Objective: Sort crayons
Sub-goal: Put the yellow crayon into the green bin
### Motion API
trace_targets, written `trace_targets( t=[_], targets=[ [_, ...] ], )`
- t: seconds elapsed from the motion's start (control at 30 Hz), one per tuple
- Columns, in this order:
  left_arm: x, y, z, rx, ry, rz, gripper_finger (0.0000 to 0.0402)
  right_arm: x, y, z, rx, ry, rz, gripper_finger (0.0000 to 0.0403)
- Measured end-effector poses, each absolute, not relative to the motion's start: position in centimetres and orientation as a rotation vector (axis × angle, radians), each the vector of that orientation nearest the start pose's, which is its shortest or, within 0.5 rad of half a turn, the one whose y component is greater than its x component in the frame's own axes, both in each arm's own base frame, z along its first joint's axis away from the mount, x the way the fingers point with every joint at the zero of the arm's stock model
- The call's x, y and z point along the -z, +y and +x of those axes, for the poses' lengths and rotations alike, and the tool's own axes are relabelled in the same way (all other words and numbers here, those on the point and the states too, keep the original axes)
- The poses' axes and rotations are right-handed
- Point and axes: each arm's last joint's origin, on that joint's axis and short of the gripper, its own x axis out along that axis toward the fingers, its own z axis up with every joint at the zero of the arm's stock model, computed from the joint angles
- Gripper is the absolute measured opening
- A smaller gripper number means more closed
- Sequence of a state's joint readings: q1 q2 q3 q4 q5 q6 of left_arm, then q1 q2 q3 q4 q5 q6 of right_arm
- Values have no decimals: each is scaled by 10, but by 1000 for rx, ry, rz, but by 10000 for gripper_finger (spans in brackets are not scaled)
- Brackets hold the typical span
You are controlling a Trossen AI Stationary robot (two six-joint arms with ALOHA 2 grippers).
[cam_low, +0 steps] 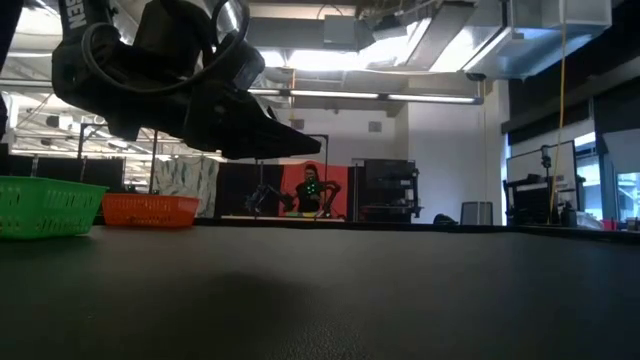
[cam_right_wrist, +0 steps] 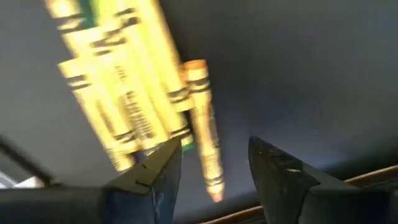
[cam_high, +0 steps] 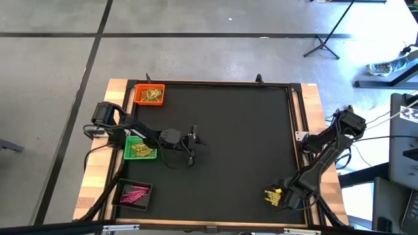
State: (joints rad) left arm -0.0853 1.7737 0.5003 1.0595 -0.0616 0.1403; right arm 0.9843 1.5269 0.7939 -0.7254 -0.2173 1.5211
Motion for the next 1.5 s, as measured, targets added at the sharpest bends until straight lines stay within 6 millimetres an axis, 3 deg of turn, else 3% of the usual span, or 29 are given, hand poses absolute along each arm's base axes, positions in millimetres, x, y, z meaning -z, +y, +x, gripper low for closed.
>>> trace_targets(
  t=[0.17,0.4,0.67,0.93,1.1,1.23,1.4,1.5],
  targets=[
    [-125,-23,296,34,212,157,124,-143,196,123,319,1717,531,155],
    [-125,-23,296,32,217,158,124,-142,194,123,287,1712,481,79],
    [-125,-23,296,32,216,159,124,-142,193,123,292,1697,454,22],
    [-125,-23,296,32,216,159,124,-155,193,130,270,1688,470,12],
    [-126,-23,296,31,206,151,124,-178,177,145,244,1638,504,9],
    [-125,-18,297,11,213,106,141,-187,157,160,256,1462,444,10],
    [-122,-5,296,-40,253,24,182,-187,132,183,276,1271,211,9],
    [-123,-2,296,-67,244,15,191,-174,114,198,247,1161,104,8]
  ],
)
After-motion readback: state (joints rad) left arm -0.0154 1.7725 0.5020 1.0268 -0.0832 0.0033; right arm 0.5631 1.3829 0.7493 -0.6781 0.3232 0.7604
